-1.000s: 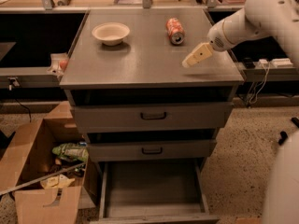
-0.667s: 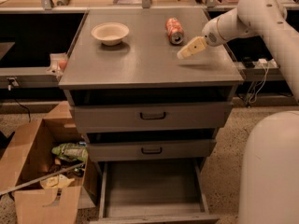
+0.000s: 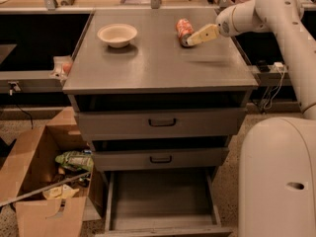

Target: Place coke can into bottom drawer

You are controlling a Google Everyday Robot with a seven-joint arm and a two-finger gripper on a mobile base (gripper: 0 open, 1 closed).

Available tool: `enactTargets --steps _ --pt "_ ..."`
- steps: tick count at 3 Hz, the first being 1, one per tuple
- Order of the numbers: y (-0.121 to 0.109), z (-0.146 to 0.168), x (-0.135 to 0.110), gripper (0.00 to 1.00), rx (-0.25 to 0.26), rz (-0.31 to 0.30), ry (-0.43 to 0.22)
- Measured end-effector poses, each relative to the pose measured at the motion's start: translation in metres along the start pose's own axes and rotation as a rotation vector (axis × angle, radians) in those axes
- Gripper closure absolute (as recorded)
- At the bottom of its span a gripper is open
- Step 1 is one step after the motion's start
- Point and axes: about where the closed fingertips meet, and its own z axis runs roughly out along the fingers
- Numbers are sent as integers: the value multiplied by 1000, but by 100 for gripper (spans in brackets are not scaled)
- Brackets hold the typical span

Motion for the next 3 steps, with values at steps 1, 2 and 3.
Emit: enactTargets --steps 1,2,3 --pt "0 0 0 0 -1 0 1" --pt "4 23 -10 0 49 9 16" --pt "5 42 -13 0 139 62 27"
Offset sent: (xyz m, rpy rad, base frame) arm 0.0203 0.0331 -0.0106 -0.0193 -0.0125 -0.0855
